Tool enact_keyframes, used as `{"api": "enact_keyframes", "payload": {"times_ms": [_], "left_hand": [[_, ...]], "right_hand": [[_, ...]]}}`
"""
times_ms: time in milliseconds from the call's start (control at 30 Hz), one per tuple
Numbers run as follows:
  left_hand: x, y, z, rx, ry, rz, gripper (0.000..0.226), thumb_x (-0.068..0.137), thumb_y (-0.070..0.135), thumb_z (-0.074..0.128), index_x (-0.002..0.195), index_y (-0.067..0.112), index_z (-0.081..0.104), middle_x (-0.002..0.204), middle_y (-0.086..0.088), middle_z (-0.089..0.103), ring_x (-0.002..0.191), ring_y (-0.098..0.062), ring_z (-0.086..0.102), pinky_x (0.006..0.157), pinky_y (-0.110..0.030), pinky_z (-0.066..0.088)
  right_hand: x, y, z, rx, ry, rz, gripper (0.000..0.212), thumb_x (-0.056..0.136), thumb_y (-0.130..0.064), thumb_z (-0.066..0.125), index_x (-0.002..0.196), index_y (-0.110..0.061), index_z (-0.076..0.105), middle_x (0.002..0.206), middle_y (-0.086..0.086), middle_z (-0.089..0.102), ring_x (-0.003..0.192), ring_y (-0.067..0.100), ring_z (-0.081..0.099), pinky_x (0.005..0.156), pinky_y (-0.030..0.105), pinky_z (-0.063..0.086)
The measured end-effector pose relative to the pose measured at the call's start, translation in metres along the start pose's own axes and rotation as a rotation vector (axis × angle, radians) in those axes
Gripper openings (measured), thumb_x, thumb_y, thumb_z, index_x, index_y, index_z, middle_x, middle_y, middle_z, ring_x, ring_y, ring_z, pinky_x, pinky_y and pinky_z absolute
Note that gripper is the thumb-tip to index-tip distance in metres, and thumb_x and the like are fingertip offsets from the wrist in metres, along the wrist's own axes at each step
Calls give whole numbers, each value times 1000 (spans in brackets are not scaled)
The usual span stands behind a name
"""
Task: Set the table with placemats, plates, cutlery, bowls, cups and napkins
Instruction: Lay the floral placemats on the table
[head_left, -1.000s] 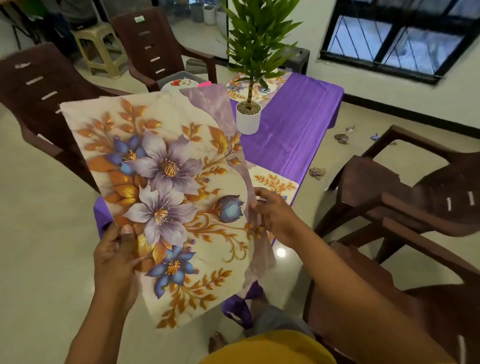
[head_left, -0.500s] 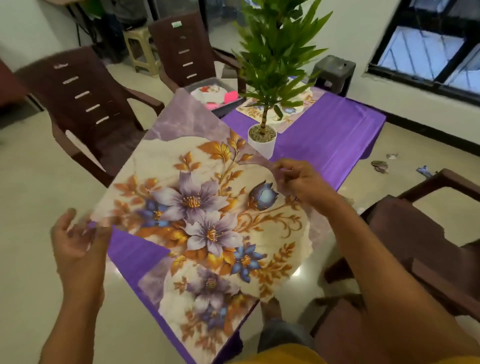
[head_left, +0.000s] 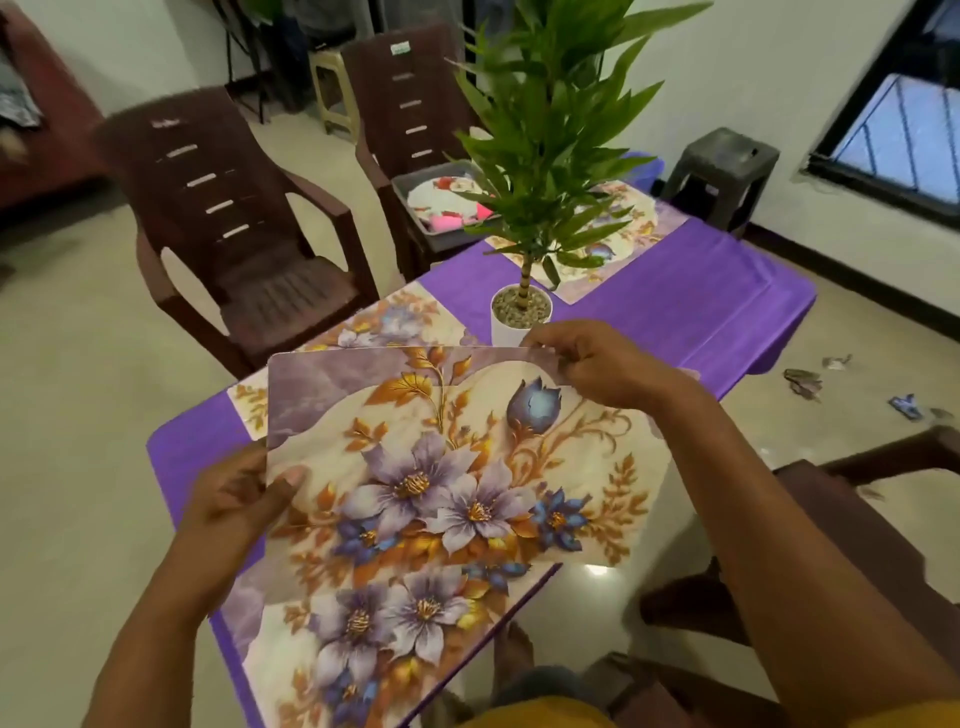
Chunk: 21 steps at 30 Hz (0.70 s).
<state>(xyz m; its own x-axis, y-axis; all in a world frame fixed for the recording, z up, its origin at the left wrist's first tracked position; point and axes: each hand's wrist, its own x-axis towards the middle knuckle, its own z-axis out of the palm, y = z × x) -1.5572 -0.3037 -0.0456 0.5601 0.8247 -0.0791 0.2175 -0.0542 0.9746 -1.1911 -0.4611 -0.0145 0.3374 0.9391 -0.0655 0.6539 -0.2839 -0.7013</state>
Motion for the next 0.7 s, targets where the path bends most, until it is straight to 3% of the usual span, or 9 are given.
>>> {"api": "enact_keyframes", "payload": {"times_ms": [100,167,233,300,367,467,533,700], "left_hand": [[1,-5,5,-11,48,20,33,98,-4,59,98,23,79,91,0,81,77,-11,76,67,-24,62],[1,-11,1,-38,69,12,27,99,-1,59,103,20,76,95,-5,81,77,-12,76,65,-24,62],[0,-17,1,-68,94,-13,24,100,2,59,107,19,75,100,-7,80,82,-16,77,66,-26,63],[-4,-21,5,-138,112,-68,23,101,0,57,108,16,72,97,-2,81,79,-12,77,64,-23,63],[-9,-27,11,-217,106,-128,23,101,-3,54,106,12,70,96,-1,80,76,-8,76,62,-22,62],[-10,-41,28,-352,66,-238,23,100,-3,55,107,10,72,108,-17,77,83,-21,78,68,-34,65],[-9,-46,45,-405,51,-308,27,101,-3,53,114,11,71,109,-16,78,86,-24,78,69,-38,66],[3,-53,95,-376,10,-385,30,101,-5,52,122,10,68,107,-14,79,83,-27,78,64,-38,65]], "right_hand": [[-8,7,6,4,164,32,20,99,-18,65,115,-29,71,105,-1,74,96,22,68,85,47,57],[-19,17,15,-177,394,43,42,93,-22,70,134,-32,63,129,-2,66,119,24,60,100,47,49],[-35,27,21,-202,576,129,62,91,-25,73,148,-31,49,145,0,52,133,26,46,107,41,38],[-51,39,25,-98,633,303,76,90,-28,75,156,-27,37,156,3,41,143,26,36,112,41,32],[-64,55,29,35,567,487,86,91,-33,76,161,-23,28,164,6,32,150,28,28,121,45,28],[-76,74,32,307,527,635,80,90,-37,76,156,-22,33,154,8,46,140,32,46,114,52,42],[-82,89,27,332,542,690,64,91,-33,75,146,-18,45,140,7,56,127,32,56,106,52,48],[-86,137,-2,384,631,772,31,85,-9,70,115,-17,67,107,8,71,96,29,68,82,39,57]]}}
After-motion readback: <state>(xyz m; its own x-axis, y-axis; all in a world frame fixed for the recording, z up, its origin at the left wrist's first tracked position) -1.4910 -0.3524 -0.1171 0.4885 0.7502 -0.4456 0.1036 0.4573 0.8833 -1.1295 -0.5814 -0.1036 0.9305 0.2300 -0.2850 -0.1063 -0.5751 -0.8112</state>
